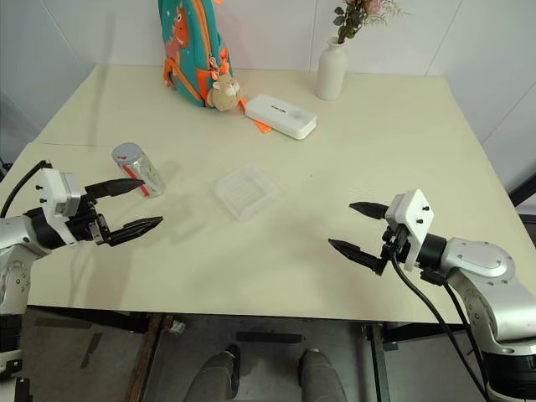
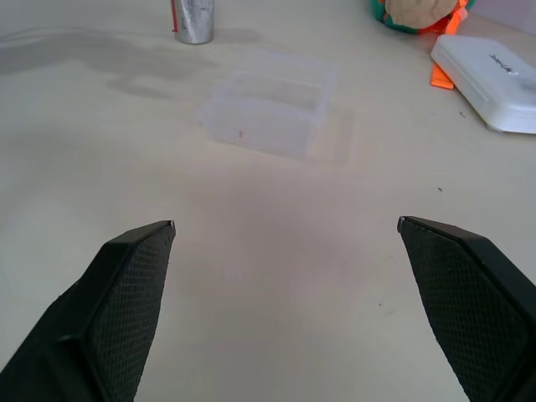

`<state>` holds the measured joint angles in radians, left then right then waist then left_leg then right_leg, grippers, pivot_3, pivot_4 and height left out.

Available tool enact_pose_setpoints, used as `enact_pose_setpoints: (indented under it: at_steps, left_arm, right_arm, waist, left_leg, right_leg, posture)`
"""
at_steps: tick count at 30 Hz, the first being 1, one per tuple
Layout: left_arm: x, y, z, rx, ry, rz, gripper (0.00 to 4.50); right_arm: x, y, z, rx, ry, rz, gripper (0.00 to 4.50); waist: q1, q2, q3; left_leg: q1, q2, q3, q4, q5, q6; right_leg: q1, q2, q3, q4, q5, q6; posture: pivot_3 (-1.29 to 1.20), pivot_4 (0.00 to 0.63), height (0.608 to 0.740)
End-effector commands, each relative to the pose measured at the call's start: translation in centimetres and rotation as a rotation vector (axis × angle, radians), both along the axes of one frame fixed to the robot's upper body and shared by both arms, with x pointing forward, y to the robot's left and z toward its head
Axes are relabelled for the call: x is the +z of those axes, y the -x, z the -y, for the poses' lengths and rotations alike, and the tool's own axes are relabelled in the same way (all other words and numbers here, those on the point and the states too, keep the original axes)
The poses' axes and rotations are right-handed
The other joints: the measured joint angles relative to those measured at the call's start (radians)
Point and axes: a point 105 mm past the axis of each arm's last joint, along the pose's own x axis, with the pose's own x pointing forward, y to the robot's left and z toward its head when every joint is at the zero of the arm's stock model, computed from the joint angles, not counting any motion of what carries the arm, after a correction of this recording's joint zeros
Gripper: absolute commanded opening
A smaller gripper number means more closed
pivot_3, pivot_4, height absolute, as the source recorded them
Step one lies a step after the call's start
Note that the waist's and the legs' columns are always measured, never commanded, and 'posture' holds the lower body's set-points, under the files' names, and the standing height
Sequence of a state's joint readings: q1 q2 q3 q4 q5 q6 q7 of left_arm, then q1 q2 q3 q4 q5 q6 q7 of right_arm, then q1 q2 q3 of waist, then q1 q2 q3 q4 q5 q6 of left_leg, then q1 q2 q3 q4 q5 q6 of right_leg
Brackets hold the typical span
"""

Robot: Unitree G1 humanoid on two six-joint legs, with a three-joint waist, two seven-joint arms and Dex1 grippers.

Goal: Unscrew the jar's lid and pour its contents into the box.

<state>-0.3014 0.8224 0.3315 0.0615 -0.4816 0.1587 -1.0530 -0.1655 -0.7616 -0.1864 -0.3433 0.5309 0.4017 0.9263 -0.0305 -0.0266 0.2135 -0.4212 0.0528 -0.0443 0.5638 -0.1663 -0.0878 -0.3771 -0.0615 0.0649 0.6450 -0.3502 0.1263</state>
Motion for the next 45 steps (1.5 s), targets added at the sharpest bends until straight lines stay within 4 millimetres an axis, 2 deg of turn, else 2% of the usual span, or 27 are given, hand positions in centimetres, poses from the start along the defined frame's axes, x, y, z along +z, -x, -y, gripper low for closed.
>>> enact_pose_setpoints:
  at_steps: [1,6,11,16,22,28,33,45]
  left_arm:
    - [0.6,0.4,-0.7,0.035,-0.01,0.042,4.49]
    - [-0.7,1.4,-2.5,0.186,0.035,0.042,4.49]
    - [-2.9,2.6,-4.9,0.498,0.145,0.075,4.49]
    - [-3.2,2.6,-5.6,0.735,0.289,0.174,4.49]
    - [-4.1,1.1,-6.4,0.891,0.349,0.215,4.49]
    - [-3.9,-1.7,-6.2,0.872,0.405,0.255,4.49]
    - [-3.5,-4.1,-5.2,0.81,0.393,0.26,4.49]
    - [-2.4,-8.4,-4.5,0.803,0.355,0.274,4.49]
  right_arm:
    - [0.4,-0.1,-0.3,0.034,0.008,0.026,4.5]
    - [0.3,-0.6,-0.9,0.065,-0.002,0.027,4.5]
    - [3.1,-1.5,-3.4,0.149,-0.079,0.097,4.5]
    - [6.9,-1.3,-6.7,0.284,-0.202,0.193,4.5]
    - [8.5,-0.7,-9.8,0.395,-0.232,0.261,4.5]
    - [9.9,-0.7,-12.5,0.446,-0.29,0.318,4.5]
    - [10.7,-0.6,-14.2,0.447,-0.349,0.346,4.5]
    - [10.3,0.3,-14.8,0.448,-0.364,0.321,4.5]
  waist:
    - [-0.001,0.0,0.0]
    - [-0.002,0.0,0.0]
    - [-0.007,0.0,0.0]
    - [0.002,0.0,0.0]
    - [0.004,-0.001,-0.001]
    - [0.002,-0.001,-0.001]
    - [0.003,-0.001,-0.001]
    - [0.003,-0.002,-0.001]
  left_leg:
    - [0.0,0.0,0.0,0.0,0.0,0.0]
    - [0.0,0.0,0.001,0.0,0.0,0.0]
    - [0.0,0.001,0.001,0.003,-0.001,0.0]
    - [0.0,0.001,0.001,0.01,-0.001,0.0]
    - [-0.001,0.001,0.001,0.013,-0.001,0.001]
    - [-0.001,0.001,0.001,0.012,0.0,0.002]
    - [-0.001,0.001,0.001,0.011,-0.001,0.001]
    - [-0.002,0.001,0.001,0.011,-0.001,0.001]
  right_leg:
    - [0.0,0.0,0.0,0.0,0.0,0.0]
    - [0.0,0.0,0.001,0.0,0.0,0.0]
    - [0.0,0.0,0.002,0.002,0.0,0.0]
    - [0.001,0.001,0.002,0.004,0.001,0.001]
    - [0.003,0.001,0.002,0.001,0.005,0.001]
    - [0.002,0.001,0.002,0.002,0.006,0.002]
    - [0.002,0.002,0.002,0.002,0.006,0.002]
    - [0.001,0.002,0.002,0.002,0.006,0.003]
  posture:
    - [0.0,0.15,0.74]
    - [0.0,0.15,0.74]
    - [0.0,0.15,0.74]
    - [0.0,0.15,0.74]
    - [0.0,0.15,0.74]
    - [0.0,0.15,0.74]
    - [0.0,0.15,0.74]
    - [0.0,0.15,0.74]
